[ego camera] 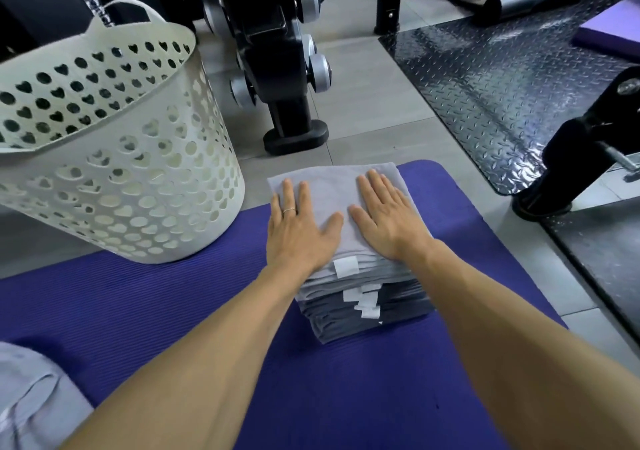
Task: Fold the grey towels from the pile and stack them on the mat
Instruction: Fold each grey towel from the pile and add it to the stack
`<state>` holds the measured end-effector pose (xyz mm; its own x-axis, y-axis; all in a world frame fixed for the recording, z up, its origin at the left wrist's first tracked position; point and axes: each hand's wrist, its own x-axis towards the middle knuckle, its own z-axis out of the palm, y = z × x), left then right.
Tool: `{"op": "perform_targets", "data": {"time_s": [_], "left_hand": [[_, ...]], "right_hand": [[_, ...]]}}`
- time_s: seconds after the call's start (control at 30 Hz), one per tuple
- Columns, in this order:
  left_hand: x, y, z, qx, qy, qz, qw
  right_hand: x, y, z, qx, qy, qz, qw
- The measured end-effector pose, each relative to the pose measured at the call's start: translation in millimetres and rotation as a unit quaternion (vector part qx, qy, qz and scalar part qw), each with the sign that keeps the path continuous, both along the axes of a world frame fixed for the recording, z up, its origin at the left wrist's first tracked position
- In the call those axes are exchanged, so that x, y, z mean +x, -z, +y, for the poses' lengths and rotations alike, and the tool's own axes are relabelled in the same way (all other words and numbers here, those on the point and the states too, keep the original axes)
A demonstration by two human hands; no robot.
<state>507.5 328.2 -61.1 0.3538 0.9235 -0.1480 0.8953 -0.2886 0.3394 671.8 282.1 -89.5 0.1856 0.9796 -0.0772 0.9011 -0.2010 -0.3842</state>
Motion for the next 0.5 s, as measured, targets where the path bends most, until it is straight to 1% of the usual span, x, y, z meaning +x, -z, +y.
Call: {"op": "perform_targets", "data": {"time_s": [0.13, 0.27, 0.33, 0.4, 0.5], "left_hand": [[-3.9, 1.8, 7.1, -0.019, -0.010, -0.010, 1.000], [-15.2, -6.6, 5.0, -0.048, 0.020, -0.037, 0.998], [-28.7, -15.8, 5.3, -0.053, 0.042, -0.055, 0.996], [-47.7, -28.3, 2.7, -0.047, 0.068, -0.073, 0.994], [-86.9, -52.7, -14.2, -0.006, 0.086, -0.102, 0.991]], "right_hand": [[-6.4, -2.7, 3.7, -0.023, 0.025, -0.010, 0.999], [-19.3, -15.8, -0.3, -0.057, 0.063, -0.019, 0.996], [-22.8, -33.1, -5.1, -0.079, 0.055, -0.028, 0.995], [-26.3, -56.8, -17.5, -0.094, 0.039, -0.018, 0.995], [-47.5, -88.8, -44.6, -0.052, 0.006, 0.006, 0.999]]}}
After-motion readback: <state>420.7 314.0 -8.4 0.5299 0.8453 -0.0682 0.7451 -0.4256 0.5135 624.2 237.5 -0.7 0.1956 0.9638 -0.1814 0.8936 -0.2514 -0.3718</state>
